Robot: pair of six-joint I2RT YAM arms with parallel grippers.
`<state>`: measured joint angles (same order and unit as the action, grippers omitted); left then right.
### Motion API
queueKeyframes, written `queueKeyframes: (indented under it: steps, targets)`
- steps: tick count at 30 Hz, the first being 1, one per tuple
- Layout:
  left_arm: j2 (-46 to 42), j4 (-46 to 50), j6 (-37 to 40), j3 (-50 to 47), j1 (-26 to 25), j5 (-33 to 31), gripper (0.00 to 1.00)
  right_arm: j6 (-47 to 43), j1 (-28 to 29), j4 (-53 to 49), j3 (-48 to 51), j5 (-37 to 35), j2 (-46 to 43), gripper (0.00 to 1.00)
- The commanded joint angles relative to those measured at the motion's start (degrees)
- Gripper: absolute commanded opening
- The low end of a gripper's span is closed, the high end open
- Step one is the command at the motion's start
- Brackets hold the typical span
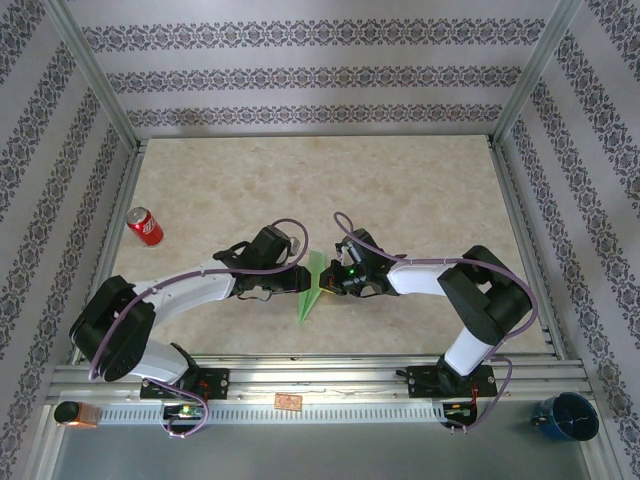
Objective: Fold a paper plane with a square sheet of paper (pick it up from the middle)
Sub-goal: Turn over a paper plane at the center of the table.
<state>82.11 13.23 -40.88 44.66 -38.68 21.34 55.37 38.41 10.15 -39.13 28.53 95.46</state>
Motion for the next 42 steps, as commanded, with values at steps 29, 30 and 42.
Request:
queueKeyframes:
  steps: [29, 30, 42]
  targets:
    - [5.98, -0.46, 1.86, 0.98, -0.79, 3.62, 0.38, 0.17, 0.10, 0.83, -1.03, 0.73, 0.43, 0.03]
    - [5.84, -0.40, 1.91, 0.84, -0.84, 3.74, 0.39, 0.19, 0.11, 0.72, -1.08, 0.82, 0.43, 0.04]
    - [2.34, 0.35, 0.73, -1.64, -1.84, 2.88, 0.43, 0.08, 0.13, 0.38, -1.47, 0.73, 0.68, 0.03]
